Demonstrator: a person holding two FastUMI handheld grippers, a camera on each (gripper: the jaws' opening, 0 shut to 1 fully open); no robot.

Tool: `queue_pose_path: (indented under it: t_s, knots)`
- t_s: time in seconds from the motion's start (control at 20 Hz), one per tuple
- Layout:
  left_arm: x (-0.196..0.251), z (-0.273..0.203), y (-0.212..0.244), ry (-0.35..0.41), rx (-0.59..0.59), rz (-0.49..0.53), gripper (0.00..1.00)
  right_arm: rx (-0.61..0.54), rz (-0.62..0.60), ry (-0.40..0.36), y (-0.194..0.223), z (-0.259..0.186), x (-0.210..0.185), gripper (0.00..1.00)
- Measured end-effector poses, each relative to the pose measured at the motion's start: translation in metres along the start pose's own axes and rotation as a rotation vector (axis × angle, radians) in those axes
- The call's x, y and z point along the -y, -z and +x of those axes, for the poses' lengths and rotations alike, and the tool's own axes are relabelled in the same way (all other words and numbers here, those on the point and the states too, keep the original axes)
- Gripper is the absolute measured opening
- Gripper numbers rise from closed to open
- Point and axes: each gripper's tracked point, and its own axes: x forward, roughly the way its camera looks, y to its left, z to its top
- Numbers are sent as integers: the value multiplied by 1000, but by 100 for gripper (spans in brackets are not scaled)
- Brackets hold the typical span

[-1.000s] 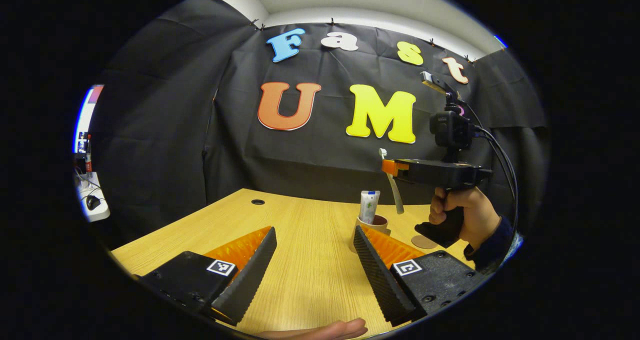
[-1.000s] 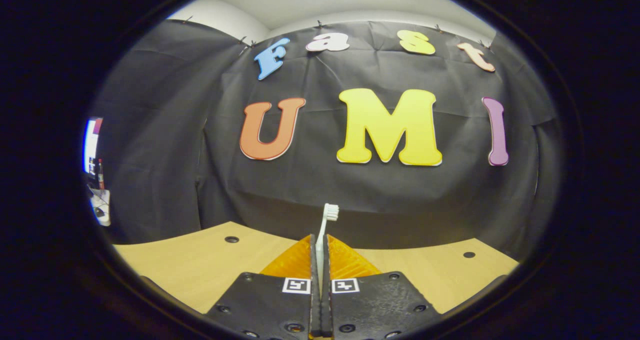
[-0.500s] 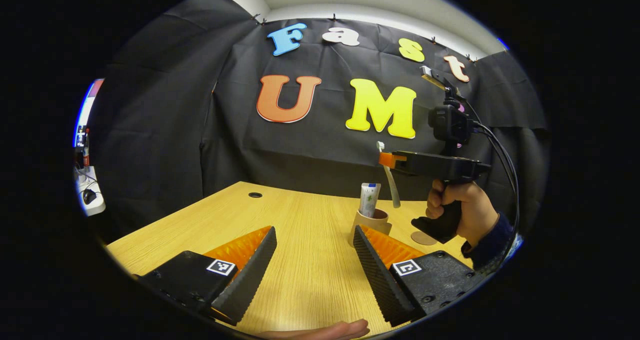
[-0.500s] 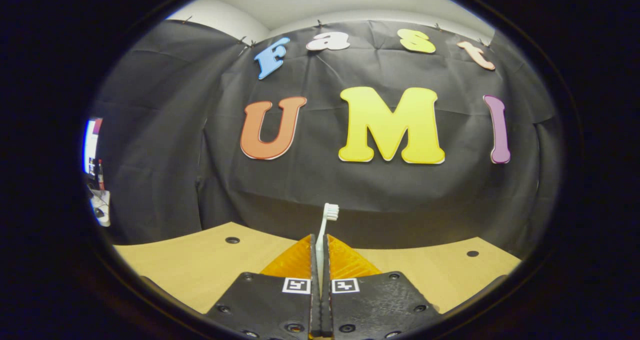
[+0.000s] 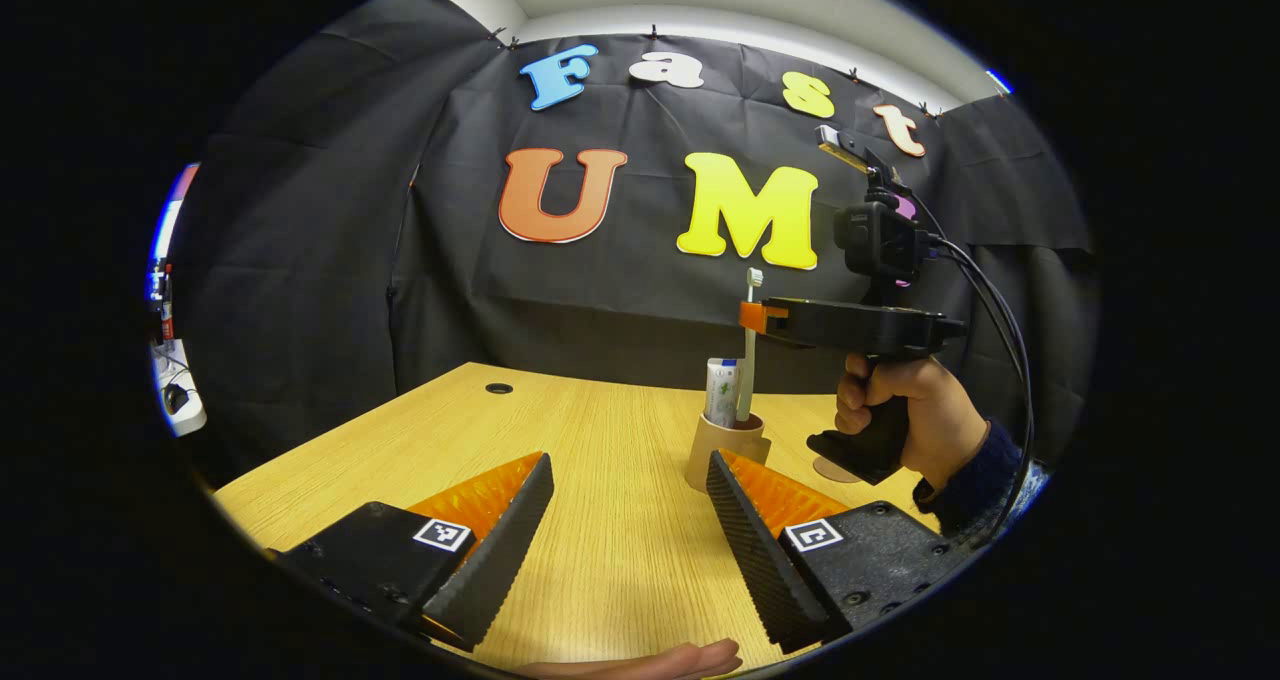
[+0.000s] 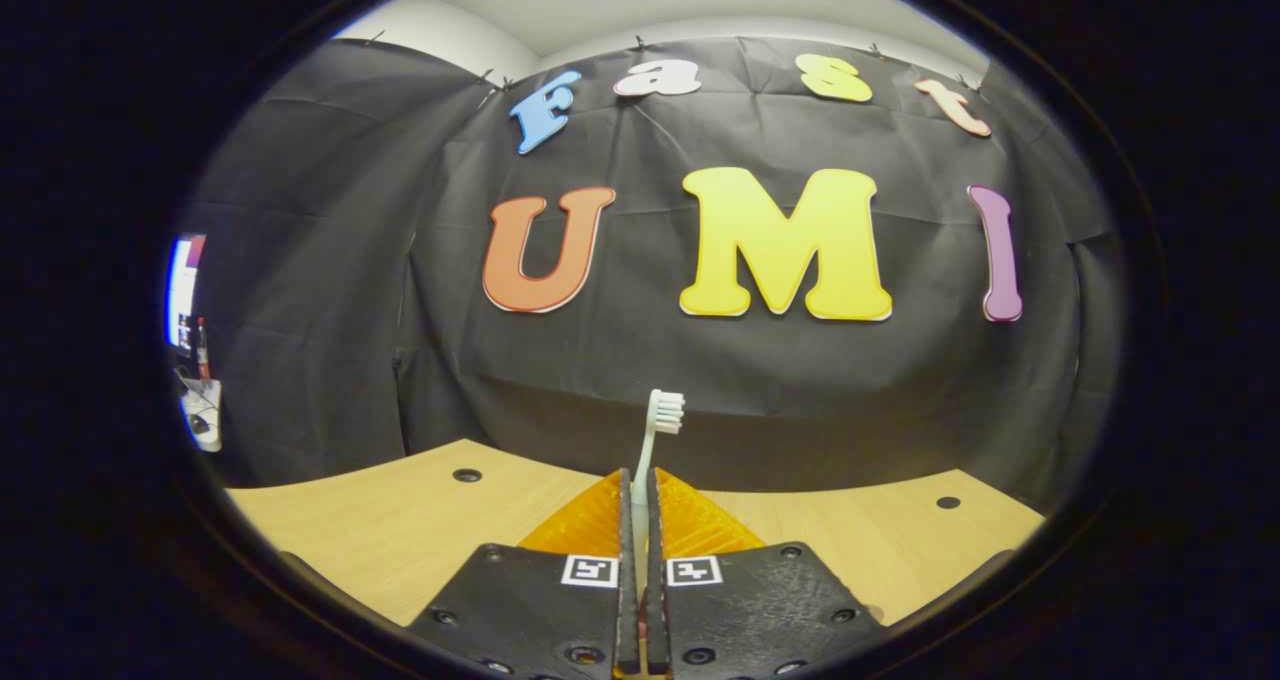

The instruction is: Put the toothbrush and toothpaste on the desktop into the cup, then pick up the cup and place it on the coaster on the desktop.

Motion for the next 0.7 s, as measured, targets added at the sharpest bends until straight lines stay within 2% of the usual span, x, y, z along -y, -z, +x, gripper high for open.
queue_pose_path:
  t_s: [0.15, 0.25, 0.4, 0.5, 0.55, 0.7]
  knots:
    - [2, 0, 3, 4, -5, -4, 100, -7, 6, -5, 2, -1, 0, 5]
    - [1, -1, 4, 3, -12, -2, 98, -18, 11, -23, 6, -3, -3, 5]
    - [4, -1, 3, 6, -11, 1, 100, -30, 16, -43, 9, -8, -5, 74]
    - [4, 0, 4, 1, -13, 5, 98, -37, 15, -44, 11, -12, -4, 94]
    - [5, 0, 4, 0, -18, 5, 100, -34, 14, -34, 10, -13, 0, 94]
    - [6, 1, 5, -8, -21, 10, 98, -28, 27, -28, 10, -24, 6, 95]
